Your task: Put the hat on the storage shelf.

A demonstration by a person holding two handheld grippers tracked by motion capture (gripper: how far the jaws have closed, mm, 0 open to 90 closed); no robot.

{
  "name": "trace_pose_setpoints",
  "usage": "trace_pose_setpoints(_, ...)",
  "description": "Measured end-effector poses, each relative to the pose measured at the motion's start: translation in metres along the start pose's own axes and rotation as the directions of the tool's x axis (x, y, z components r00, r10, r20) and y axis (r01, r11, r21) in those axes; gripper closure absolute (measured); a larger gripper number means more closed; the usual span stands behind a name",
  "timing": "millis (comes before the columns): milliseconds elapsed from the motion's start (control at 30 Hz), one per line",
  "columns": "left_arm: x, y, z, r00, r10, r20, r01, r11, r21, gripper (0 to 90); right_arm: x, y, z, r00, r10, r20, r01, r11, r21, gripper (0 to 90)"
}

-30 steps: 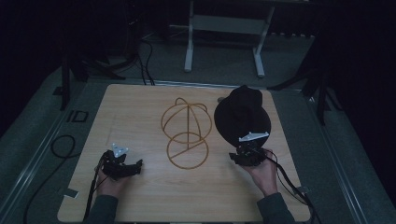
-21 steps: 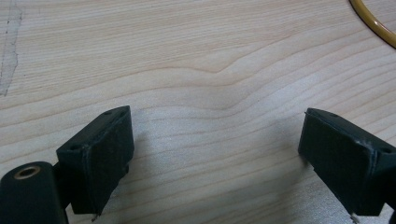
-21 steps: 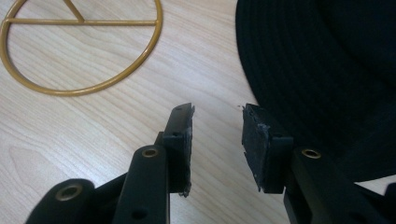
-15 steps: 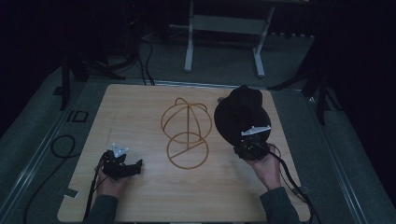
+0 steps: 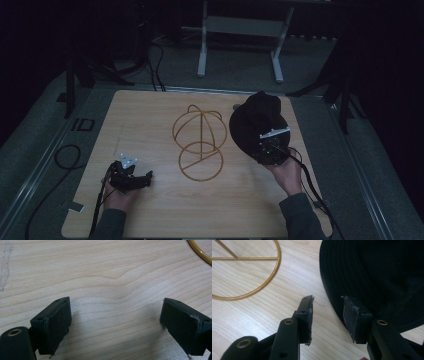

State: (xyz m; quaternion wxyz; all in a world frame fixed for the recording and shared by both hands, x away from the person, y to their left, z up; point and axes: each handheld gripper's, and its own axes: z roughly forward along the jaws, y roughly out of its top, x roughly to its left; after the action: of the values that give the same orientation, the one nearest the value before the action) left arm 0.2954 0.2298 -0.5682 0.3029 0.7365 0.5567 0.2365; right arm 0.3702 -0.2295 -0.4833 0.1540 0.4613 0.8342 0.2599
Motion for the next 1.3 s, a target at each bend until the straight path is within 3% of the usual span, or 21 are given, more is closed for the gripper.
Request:
trace_pose_setpoints(767, 0.000, -0.001, -0.001, 1.0000, 0.005, 0.000, -0.005, 1.0000, 0.003, 10.8, -0.019, 0.019, -0.016, 0.9979, 0.046, 0.047, -0.047, 0.9988, 0.017, 56.6)
trace_pose_setpoints(1033, 0.000, -0.001, -0.001, 1.0000, 0.005, 0.001, -0.005, 1.0000, 0.002, 10.8, -0.030, 0.018, -0.014, 0.9953, 0.081, 0.053, -0.082, 0.9966, 0.012, 56.1)
trace_pose_setpoints(1300, -0.001, -0.001, -0.001, 1.0000, 0.004, 0.001, -0.004, 1.0000, 0.002, 10.8, -0.033, 0.023, -0.008, 0.9944, 0.077, 0.072, -0.080, 0.9963, 0.032, 55.8)
